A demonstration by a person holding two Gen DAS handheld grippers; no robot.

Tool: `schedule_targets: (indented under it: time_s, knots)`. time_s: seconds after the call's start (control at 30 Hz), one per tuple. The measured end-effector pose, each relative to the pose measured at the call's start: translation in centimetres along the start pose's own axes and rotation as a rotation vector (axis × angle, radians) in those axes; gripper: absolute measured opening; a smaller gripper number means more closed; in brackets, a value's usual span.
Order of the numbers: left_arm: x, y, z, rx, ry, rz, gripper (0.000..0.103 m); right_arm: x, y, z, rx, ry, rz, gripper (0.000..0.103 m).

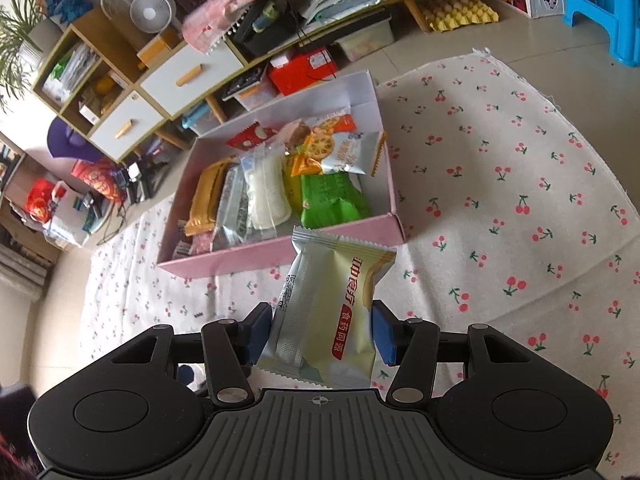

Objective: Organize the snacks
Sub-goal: 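Grasp the last bagged bread roll with the left tool while the right tool holds the wafer packet, then carry both packets into the pink box and open both tools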

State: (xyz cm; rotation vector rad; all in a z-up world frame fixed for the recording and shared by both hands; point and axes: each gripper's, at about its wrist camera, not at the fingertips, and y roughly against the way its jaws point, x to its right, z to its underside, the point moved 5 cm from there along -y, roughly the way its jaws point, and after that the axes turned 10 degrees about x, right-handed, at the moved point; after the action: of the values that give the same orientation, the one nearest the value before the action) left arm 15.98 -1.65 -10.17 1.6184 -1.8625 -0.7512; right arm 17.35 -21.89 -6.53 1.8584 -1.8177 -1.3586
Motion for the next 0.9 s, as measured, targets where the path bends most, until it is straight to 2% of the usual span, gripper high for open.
schedule_targets:
  time_s: [0.1,0.23,0.4,0.57,0.9]
  knots:
    - [0.3,-0.1,0.6,0.001,-0.053,-0.050,0.058,0.4,-0.2,0.3,-0.024,0.009,0.020,0.052]
    - [0.3,0.3,0.6,0.015,-0.095,-0.081,0.035,0.7,-0.3,0.6,-0.039,0.020,0.027,0.052]
    - [-0.2,0.5,0.4,0.001,-0.086,-0.054,0.031,0.5,-0.2,1.0,-0.058,0.039,0.030,0.052]
    - [-0.1,0.9,0.3,-0.011,-0.053,0.005,0.028,0.1,0.0,1.3,-0.063,0.063,0.032,0.052]
    - [-0.7,3.0,-2.2,0.050,0.022,0.103,0.027,0.0,0.8,0.3,-0.036,0.027,0.005,0.052]
